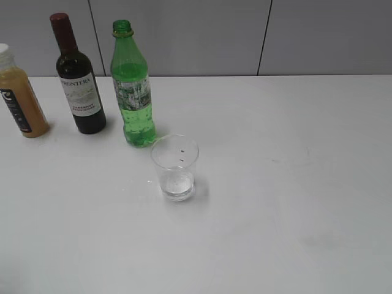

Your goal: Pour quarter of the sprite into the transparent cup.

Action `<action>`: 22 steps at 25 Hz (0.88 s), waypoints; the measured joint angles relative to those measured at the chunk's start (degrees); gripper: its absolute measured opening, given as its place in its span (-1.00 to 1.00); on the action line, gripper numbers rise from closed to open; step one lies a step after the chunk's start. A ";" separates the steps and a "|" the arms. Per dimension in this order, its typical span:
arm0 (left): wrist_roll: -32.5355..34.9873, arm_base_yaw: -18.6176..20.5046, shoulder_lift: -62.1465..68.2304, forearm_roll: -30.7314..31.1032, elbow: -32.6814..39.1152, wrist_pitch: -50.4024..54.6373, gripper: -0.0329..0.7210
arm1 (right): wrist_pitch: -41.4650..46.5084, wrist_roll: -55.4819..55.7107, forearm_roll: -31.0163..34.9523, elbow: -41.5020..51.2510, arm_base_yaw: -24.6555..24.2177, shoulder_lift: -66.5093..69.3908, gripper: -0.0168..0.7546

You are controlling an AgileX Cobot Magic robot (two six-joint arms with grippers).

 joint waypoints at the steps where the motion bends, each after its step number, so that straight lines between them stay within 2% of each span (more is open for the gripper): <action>1: 0.00 0.00 -2.32 0.00 1.33 0.00 0.65 | 0.00 0.00 0.00 0.00 0.00 0.00 0.56; 9: 0.03 0.00 -16.08 -0.11 2.47 -0.68 0.65 | 0.00 0.00 0.00 0.00 0.00 0.00 0.56; 17: -0.46 0.00 -21.62 -0.07 2.51 1.99 0.65 | 0.00 0.00 0.00 0.00 0.00 0.00 0.56; 22: -1.42 0.00 -25.09 3.99 2.74 6.69 0.65 | 0.00 0.00 0.00 0.00 0.00 0.00 0.56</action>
